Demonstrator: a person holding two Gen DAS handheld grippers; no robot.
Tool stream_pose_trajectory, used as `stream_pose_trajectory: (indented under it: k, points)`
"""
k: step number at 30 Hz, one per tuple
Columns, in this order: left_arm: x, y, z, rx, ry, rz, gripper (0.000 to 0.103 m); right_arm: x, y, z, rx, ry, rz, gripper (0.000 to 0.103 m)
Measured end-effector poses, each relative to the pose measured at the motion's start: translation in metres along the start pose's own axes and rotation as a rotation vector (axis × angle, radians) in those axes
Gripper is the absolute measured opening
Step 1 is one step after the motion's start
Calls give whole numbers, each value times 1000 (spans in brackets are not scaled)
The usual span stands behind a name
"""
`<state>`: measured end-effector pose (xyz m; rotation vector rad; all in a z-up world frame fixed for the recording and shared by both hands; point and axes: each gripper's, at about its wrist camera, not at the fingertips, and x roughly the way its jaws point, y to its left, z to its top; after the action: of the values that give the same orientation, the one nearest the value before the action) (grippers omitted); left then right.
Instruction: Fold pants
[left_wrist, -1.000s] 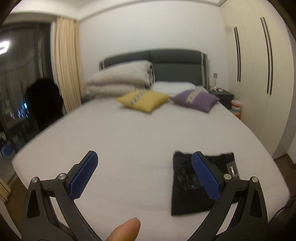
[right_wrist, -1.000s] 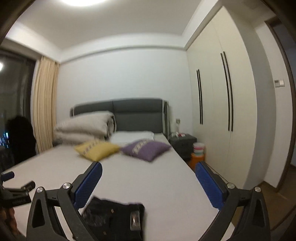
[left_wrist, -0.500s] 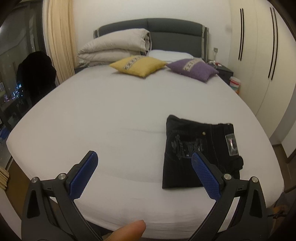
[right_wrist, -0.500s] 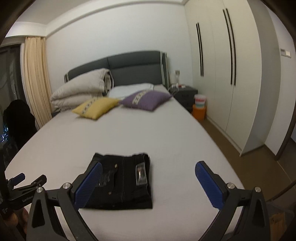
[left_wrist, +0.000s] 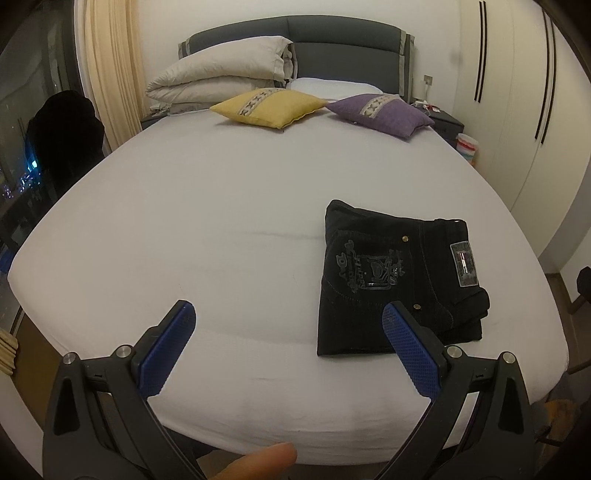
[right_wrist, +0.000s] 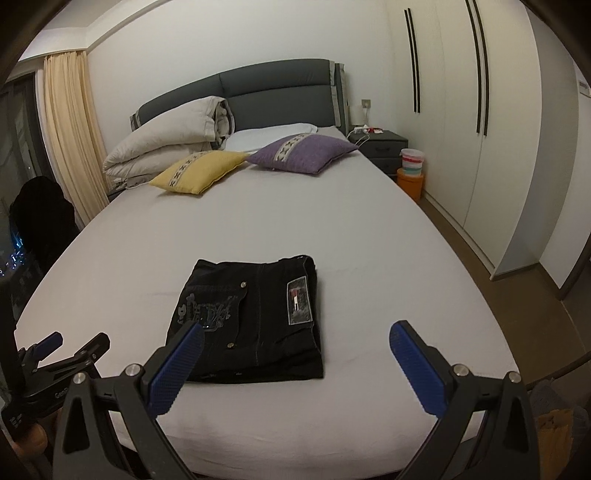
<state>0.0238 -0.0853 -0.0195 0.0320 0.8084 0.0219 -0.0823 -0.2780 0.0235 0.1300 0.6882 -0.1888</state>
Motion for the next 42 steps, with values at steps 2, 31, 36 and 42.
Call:
stream_pose_trajectory:
  k: [2,31,36,42]
  points:
    - [1,0,-1,1,4,0,103,2,2,-2,-1,9,2,103]
    - [10,-5,-7,12,26,-11,103,10,14,-10,-14,52,17,103]
    - [10,-5,-7,12,28,-13,103,12,14,-11,-14,54,19,103]
    - [10,-5,-8,14,28,-13,103,11,14,-11,-14,54,19,103]
